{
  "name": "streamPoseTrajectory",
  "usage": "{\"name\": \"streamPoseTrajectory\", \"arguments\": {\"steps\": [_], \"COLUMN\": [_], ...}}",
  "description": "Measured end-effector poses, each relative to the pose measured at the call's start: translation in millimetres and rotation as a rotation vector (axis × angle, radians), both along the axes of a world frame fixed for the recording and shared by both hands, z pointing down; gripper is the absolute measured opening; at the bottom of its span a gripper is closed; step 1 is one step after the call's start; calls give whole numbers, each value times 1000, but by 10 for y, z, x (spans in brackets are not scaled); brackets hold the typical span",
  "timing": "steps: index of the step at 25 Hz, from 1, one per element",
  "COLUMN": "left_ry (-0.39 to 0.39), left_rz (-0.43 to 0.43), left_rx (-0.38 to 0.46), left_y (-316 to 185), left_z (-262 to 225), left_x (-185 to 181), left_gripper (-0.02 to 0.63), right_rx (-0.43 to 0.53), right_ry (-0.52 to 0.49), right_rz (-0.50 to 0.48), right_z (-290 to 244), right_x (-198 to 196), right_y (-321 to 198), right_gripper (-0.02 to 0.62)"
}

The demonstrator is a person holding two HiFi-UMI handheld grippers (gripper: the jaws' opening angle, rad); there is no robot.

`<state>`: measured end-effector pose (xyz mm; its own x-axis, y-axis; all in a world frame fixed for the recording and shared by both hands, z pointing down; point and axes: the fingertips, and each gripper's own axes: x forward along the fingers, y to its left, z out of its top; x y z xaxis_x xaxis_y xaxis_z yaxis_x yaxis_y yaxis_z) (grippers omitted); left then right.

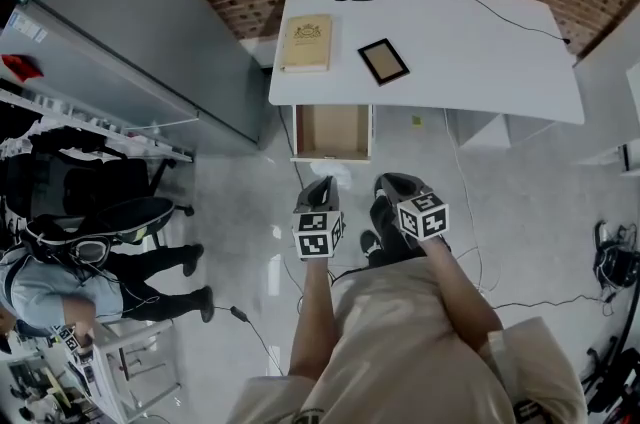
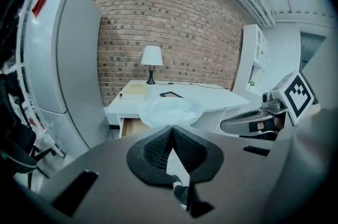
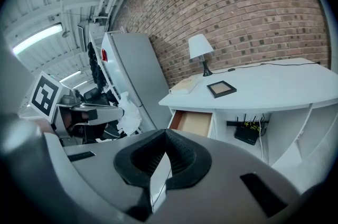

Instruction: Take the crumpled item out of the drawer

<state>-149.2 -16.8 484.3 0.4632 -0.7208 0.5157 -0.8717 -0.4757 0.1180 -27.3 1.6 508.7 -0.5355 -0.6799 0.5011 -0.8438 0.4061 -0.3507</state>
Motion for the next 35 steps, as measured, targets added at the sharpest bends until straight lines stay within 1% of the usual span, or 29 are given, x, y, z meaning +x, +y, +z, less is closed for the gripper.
{"name": "streamPoseTrajectory", "arguments": {"steps": [6, 13, 23, 35], "left_ry": [0, 6, 12, 16], "left_rz": [-19, -22, -30, -36], "left_rx": [33, 48, 50, 57], "left_y": [-35, -41, -4, -9], "left_z": [-52, -115, -86, -108], "left_x": [-61, -94, -120, -110], "left_gripper": [17, 17, 17, 17], "right_rx": [18, 20, 4, 11], "right_ry": [-1, -2, 6, 12], "right_rz": [-4, 11, -6, -23], "right_z": [-60, -109, -68, -89], "right_x": [-47, -32, -55, -74], "right_y": [3, -15, 50, 49], "right_gripper": [25, 25, 25, 25]}}
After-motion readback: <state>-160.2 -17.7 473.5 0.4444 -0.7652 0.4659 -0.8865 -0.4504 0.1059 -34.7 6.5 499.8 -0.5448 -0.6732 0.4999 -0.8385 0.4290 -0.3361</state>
